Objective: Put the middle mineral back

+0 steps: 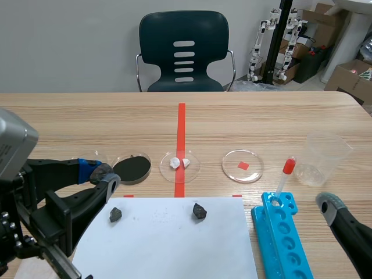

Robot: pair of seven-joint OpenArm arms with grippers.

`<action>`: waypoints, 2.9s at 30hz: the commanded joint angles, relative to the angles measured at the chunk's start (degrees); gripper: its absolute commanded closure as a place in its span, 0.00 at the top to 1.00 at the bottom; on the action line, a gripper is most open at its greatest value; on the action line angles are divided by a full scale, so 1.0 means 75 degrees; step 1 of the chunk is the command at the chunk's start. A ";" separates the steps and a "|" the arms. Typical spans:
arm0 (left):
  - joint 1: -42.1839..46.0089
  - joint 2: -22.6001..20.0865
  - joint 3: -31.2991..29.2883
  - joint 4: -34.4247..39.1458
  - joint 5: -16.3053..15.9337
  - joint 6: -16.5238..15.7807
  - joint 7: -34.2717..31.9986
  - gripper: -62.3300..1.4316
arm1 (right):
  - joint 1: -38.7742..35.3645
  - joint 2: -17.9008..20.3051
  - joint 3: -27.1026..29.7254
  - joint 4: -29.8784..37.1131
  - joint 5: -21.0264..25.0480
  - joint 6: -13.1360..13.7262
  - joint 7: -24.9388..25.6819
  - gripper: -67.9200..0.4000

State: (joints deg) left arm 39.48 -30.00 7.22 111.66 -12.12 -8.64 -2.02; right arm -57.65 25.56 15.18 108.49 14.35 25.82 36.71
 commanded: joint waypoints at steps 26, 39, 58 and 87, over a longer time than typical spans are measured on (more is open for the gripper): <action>-0.0020 0.0015 -0.0009 0.0108 -0.0032 0.0017 -0.0128 0.25 | 0.0047 0.0082 0.0023 0.0108 0.0082 -0.0006 0.0093 1.00; -0.0020 0.0015 -0.0009 0.0108 -0.0131 0.0015 0.0154 0.25 | 0.0047 0.0082 0.0023 0.0108 0.0082 -0.0006 0.0090 1.00; -0.1032 0.0017 0.1195 -0.0924 -0.1105 0.0015 0.1072 0.25 | 0.0047 0.0082 0.0023 0.0108 0.0082 -0.0006 0.0087 1.00; -0.3474 0.0717 0.2827 -0.2608 -0.1673 0.0653 0.2871 0.25 | 0.0047 0.0082 0.0023 0.0108 0.0079 -0.0006 0.0061 1.00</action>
State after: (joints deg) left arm 13.96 -25.23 28.14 91.83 -24.32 -3.75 19.79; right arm -57.67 25.56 15.18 108.49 14.35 25.80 36.49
